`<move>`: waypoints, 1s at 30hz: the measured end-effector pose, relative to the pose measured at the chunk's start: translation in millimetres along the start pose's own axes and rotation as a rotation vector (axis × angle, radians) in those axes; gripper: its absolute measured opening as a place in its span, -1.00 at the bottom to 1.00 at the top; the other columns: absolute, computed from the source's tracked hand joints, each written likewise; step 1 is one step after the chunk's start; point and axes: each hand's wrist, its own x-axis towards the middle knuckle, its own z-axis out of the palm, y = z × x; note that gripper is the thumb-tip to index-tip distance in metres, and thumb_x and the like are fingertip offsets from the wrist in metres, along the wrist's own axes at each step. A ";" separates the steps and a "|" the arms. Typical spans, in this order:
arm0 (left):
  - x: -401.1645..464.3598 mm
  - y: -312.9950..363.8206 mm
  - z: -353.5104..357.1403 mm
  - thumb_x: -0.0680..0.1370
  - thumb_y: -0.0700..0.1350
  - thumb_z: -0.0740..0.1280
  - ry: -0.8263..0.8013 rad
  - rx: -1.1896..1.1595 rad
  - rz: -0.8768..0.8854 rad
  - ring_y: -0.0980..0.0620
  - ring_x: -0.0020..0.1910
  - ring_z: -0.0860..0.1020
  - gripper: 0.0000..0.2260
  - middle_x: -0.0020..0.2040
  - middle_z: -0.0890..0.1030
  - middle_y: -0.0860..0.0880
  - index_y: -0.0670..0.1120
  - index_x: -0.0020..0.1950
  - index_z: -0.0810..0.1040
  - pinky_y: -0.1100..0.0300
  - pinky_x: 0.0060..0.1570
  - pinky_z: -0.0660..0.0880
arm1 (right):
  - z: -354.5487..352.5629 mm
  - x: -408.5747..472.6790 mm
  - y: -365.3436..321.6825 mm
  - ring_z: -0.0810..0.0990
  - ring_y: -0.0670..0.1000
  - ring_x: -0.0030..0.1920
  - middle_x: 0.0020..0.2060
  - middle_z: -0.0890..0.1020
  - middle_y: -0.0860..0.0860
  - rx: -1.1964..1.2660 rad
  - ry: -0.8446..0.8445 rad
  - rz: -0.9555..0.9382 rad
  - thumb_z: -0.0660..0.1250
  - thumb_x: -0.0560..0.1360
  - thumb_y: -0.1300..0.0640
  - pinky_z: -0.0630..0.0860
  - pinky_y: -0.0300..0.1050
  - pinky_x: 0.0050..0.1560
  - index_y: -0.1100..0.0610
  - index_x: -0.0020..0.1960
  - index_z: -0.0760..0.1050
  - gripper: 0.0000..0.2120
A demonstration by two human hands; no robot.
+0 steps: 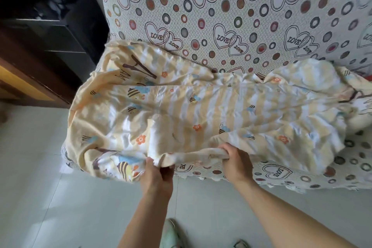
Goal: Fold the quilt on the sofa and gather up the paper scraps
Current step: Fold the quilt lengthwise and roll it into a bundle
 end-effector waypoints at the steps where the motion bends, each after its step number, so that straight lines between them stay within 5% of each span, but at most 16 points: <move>1: -0.4 -4.8 -0.7 0.64 -0.02 0.25 -0.005 -0.006 0.008 0.00 -0.25 0.57 -0.75 -0.17 0.59 -0.08 -0.10 0.25 0.48 0.22 -0.52 0.54 | -3.9 -1.3 4.2 0.59 0.16 -0.04 -0.10 0.67 0.03 -0.003 -0.033 0.008 0.27 0.40 0.33 0.29 -0.14 -0.25 -0.01 0.04 0.57 -0.67; 7: -40.7 -79.7 16.8 0.49 0.34 0.21 -0.345 0.535 -0.277 -0.03 0.11 0.54 -0.42 0.06 0.60 -0.08 -0.14 0.15 0.57 0.02 0.26 0.39 | -34.0 -7.9 14.8 0.61 0.07 -0.03 -0.05 0.67 -0.01 0.067 -0.025 -0.173 0.34 0.39 0.30 0.42 -0.13 -0.17 0.00 0.06 0.58 -0.69; 9: -56.0 -106.1 33.2 0.51 0.29 0.27 -0.432 0.619 -0.308 0.01 -0.06 0.60 -0.51 -0.10 0.66 -0.06 -0.13 0.03 0.63 0.06 0.14 0.46 | -42.6 -12.4 15.7 0.58 0.06 -0.08 -0.11 0.64 0.01 0.139 -0.061 -0.275 0.29 0.43 0.24 0.46 -0.08 -0.15 0.04 -0.05 0.53 -0.84; 11: -59.6 -125.0 51.6 0.57 0.08 0.33 -0.309 0.605 -0.231 0.05 -0.38 0.53 -0.71 -0.34 0.59 -0.06 -0.13 -0.15 0.59 0.15 -0.21 0.49 | -49.9 -17.6 26.0 0.52 0.00 -0.10 -0.14 0.58 -0.02 0.183 -0.061 -0.390 0.26 0.44 0.24 0.41 -0.09 -0.17 0.07 -0.07 0.49 -0.89; 13: -56.6 -131.8 65.1 0.56 -0.15 0.31 -0.141 0.560 -0.113 0.02 -0.48 0.47 -0.82 -0.39 0.51 -0.10 -0.17 -0.23 0.52 0.23 -0.45 0.45 | -54.2 -18.5 48.0 0.49 -0.03 -0.07 -0.12 0.56 -0.06 0.145 -0.008 -0.471 0.28 0.46 0.22 0.37 -0.15 -0.14 0.07 0.00 0.47 -0.86; 14: -57.4 -131.6 69.4 0.55 -0.21 0.28 -0.108 0.523 -0.087 0.01 -0.52 0.47 -0.85 -0.41 0.49 -0.11 -0.22 -0.20 0.52 0.28 -0.55 0.43 | -54.7 -17.5 62.2 0.50 -0.02 -0.05 -0.11 0.55 -0.08 0.101 0.012 -0.490 0.32 0.44 0.20 0.37 -0.13 -0.12 0.05 0.03 0.44 -0.82; 16: -62.4 -130.9 73.2 0.60 -0.25 0.22 -0.132 0.409 -0.092 0.04 -0.58 0.49 -0.77 -0.46 0.50 -0.10 -0.38 0.16 0.51 0.34 -0.65 0.41 | -54.0 -14.9 92.2 0.52 0.03 -0.03 -0.08 0.54 -0.05 -0.023 0.057 -0.497 0.41 0.33 0.15 0.42 -0.06 -0.11 0.04 0.04 0.35 -0.65; 18: -64.2 -128.7 72.5 0.64 -0.25 0.17 -0.159 0.292 -0.119 0.07 -0.50 0.56 -0.66 -0.42 0.58 -0.09 -0.30 0.41 0.39 0.32 -0.64 0.45 | -51.0 -11.0 113.3 0.57 0.11 -0.06 -0.10 0.55 0.02 -0.108 0.081 -0.421 0.48 0.25 0.09 0.48 -0.01 -0.17 0.06 0.03 0.32 -0.54; 20: -60.1 -129.0 68.1 0.65 -0.20 0.14 -0.204 0.270 -0.157 -0.08 -0.08 0.65 -0.66 -0.01 0.67 -0.18 -0.21 0.42 0.44 0.15 -0.52 0.57 | -42.5 -1.7 131.8 0.57 0.16 -0.03 -0.02 0.55 0.09 -0.059 0.095 -0.228 0.50 0.27 -0.01 0.53 0.03 -0.22 0.10 0.06 0.37 -0.52; 22: -60.9 -131.0 63.3 0.67 -0.14 0.07 -0.275 0.301 -0.184 -0.23 0.08 0.60 -0.63 0.24 0.57 -0.28 -0.25 0.42 0.42 0.01 -0.44 0.61 | -43.1 11.4 135.9 0.53 0.15 0.06 0.13 0.53 0.14 0.330 0.009 0.085 0.37 0.37 -0.17 0.57 0.16 -0.12 0.06 0.12 0.41 -0.56; 25: -67.6 -138.4 60.6 0.68 -0.16 0.00 -0.362 0.305 -0.222 -0.26 -0.21 0.68 -0.60 0.02 0.62 -0.36 -0.35 0.42 0.36 0.00 -0.45 0.62 | -64.5 22.2 124.5 0.57 0.23 -0.01 0.16 0.49 0.21 1.159 -0.345 0.854 0.12 0.57 -0.21 0.56 0.24 -0.03 0.11 0.22 0.37 -0.56; 26: -71.9 -139.8 61.5 0.68 -0.17 -0.01 -0.357 0.303 -0.223 -0.24 -0.30 0.68 -0.59 -0.05 0.62 -0.35 -0.37 0.43 0.33 0.07 -0.50 0.60 | -68.0 23.3 123.1 0.58 0.26 -0.04 0.15 0.48 0.26 1.342 -0.434 0.963 0.10 0.58 -0.23 0.55 0.23 -0.05 0.17 0.23 0.34 -0.51; 28: -78.7 -142.8 63.9 0.69 -0.19 -0.02 -0.346 0.278 -0.225 -0.20 -0.44 0.65 -0.59 -0.04 0.58 -0.34 -0.39 0.46 0.28 0.20 -0.63 0.51 | -72.7 21.3 117.9 0.59 0.21 -0.10 0.04 0.54 0.26 1.645 -0.483 0.940 0.16 0.57 -0.21 0.59 0.12 -0.13 0.23 0.14 0.40 -0.52; 30: -85.6 -141.6 67.3 0.69 -0.13 -0.03 -0.340 0.206 -0.259 -0.13 -0.54 0.62 -0.58 0.14 0.49 -0.37 -0.37 0.44 0.29 0.28 -0.74 0.39 | -72.8 20.7 114.6 0.55 0.04 -0.31 -0.26 0.54 0.12 1.875 -0.391 0.846 0.20 0.57 -0.03 0.56 -0.14 -0.37 0.18 -0.11 0.45 -0.73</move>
